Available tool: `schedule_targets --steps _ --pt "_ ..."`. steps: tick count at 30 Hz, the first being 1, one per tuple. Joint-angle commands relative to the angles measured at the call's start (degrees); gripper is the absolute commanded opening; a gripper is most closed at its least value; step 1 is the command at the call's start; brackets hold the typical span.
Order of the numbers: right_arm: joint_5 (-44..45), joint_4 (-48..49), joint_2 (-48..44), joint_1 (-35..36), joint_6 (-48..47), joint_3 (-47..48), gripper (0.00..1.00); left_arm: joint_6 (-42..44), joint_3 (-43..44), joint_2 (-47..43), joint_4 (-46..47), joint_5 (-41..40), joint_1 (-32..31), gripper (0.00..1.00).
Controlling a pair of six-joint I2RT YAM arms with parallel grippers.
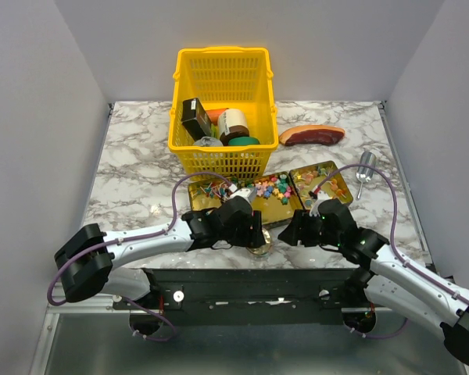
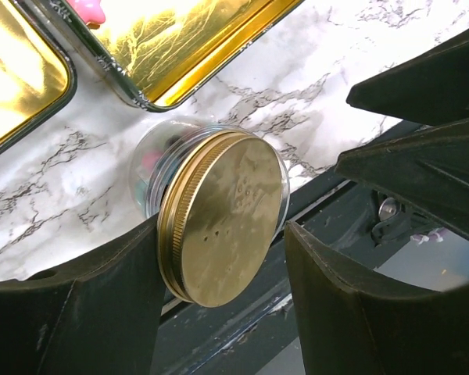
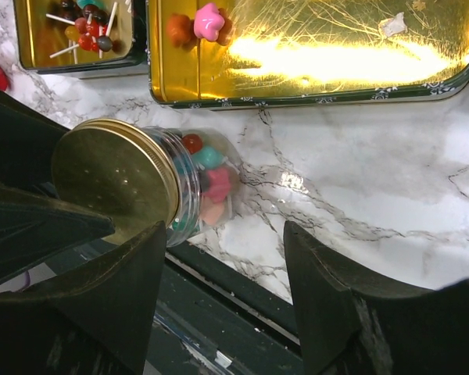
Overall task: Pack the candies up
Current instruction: Close the bottle lid on the packing bottle.
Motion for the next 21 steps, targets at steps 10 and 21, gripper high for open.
schedule_targets --steps 10,21 --pt "-4.46 3.95 2.33 0.29 -1.85 -1.03 0.67 0.18 1.39 -0.91 -4.26 -4.65 -1.30 0.69" --pt "-5.17 4.66 3.38 0.29 -2.29 -0.77 0.65 -1.23 5.25 -0.56 -10.85 -8.69 -2.62 0.69"
